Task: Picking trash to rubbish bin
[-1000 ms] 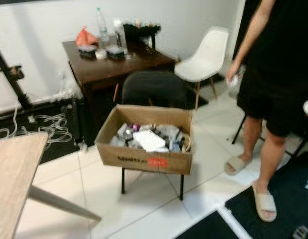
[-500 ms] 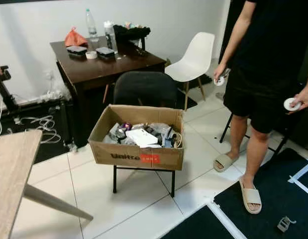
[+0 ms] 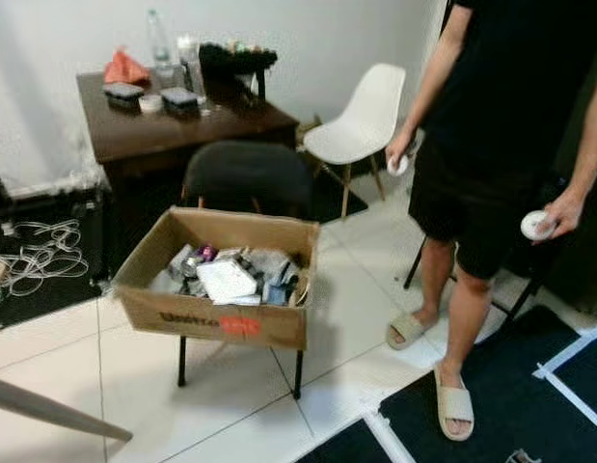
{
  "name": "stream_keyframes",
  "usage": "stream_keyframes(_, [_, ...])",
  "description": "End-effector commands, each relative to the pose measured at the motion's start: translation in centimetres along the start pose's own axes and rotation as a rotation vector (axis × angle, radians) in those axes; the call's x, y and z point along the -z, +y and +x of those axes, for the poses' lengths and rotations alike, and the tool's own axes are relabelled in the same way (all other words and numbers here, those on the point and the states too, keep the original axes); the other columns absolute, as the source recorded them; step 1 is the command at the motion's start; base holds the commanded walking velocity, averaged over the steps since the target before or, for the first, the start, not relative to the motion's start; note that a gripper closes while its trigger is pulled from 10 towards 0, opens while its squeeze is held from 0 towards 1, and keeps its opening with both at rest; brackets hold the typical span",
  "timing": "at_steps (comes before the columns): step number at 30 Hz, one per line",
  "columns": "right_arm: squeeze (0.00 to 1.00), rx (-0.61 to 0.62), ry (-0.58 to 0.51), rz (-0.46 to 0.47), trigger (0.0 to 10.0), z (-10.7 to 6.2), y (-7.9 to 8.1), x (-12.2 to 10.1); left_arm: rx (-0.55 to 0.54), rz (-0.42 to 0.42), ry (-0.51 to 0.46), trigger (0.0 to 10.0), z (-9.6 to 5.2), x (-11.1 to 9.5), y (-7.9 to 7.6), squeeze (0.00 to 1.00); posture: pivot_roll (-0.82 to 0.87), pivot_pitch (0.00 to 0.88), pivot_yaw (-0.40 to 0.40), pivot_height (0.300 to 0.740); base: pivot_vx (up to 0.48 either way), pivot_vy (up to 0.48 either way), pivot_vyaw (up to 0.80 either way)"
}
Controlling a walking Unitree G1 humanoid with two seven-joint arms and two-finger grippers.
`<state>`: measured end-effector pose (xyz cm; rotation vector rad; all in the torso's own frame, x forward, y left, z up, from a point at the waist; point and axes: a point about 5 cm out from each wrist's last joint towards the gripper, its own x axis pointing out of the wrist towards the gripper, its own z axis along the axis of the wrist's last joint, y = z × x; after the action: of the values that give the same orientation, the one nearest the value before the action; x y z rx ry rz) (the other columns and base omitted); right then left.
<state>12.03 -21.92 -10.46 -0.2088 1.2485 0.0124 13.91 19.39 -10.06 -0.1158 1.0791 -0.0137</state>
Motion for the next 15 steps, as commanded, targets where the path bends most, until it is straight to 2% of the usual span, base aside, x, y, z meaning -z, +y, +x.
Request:
stream_keyframes(1, [0.00,-0.023,-0.007,-0.016,10.0,0.05,0.54,-0.33,-0.024,-0.014,0.037,10.0,-0.32,1.22,0.70,0.00,-0.06,0.073,0.033,0.740,0.000,0.000,0.77])
stream_keyframes(15, [0.00,-0.033,-0.006,-0.022,10.0,0.07,0.65,-0.64,-0.009,-0.025,0.030,10.0,-0.18,0.97,0.23,0.00,-0.06,0.074,0.032,0.740,0.000,0.000,0.77])
